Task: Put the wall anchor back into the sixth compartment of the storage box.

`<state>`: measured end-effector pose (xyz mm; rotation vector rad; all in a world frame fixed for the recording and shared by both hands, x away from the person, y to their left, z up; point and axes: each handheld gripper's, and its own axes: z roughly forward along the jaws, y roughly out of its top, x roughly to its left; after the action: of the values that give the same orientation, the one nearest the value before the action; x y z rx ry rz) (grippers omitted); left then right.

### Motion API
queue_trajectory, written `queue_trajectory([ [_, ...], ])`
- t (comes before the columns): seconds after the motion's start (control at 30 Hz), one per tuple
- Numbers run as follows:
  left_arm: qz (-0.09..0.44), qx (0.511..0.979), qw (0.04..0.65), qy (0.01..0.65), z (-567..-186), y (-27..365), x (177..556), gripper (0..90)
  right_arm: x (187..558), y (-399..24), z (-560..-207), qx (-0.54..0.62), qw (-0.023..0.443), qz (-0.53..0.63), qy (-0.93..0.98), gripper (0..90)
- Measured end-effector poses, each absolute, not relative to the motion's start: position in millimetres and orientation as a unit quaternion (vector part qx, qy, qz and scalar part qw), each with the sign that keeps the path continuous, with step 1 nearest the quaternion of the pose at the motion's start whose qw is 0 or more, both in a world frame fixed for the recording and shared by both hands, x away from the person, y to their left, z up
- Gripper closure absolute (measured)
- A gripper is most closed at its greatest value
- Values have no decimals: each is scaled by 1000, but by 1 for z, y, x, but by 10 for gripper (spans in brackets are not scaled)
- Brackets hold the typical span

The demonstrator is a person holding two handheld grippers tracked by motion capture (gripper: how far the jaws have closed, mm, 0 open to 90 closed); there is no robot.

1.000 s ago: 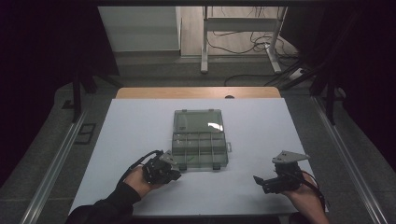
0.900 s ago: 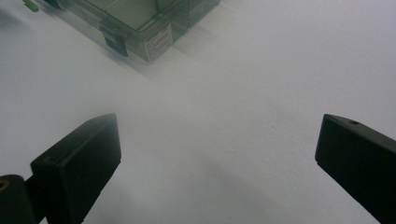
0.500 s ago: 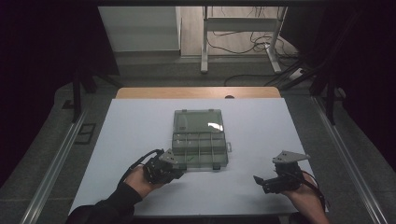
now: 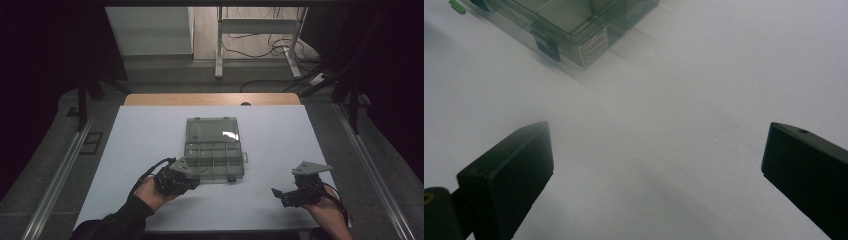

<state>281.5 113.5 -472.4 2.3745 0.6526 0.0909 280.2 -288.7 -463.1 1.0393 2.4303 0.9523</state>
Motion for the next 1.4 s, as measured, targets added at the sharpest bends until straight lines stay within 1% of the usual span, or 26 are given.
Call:
queue_trajectory([
  [0.47, 48, 895, 359, 262, -465, 115, 285, 844, 280, -289, -463, 364, 165, 334, 854, 0],
  [1.0, 55, 878, 387, 278, -459, 116, 297, 843, 281, -288, -464, 365, 163, 332, 854, 1],
  [1.4, 51, 873, 392, 286, -458, 115, 306, 841, 281, -287, -464, 364, 163, 332, 855, 0],
])
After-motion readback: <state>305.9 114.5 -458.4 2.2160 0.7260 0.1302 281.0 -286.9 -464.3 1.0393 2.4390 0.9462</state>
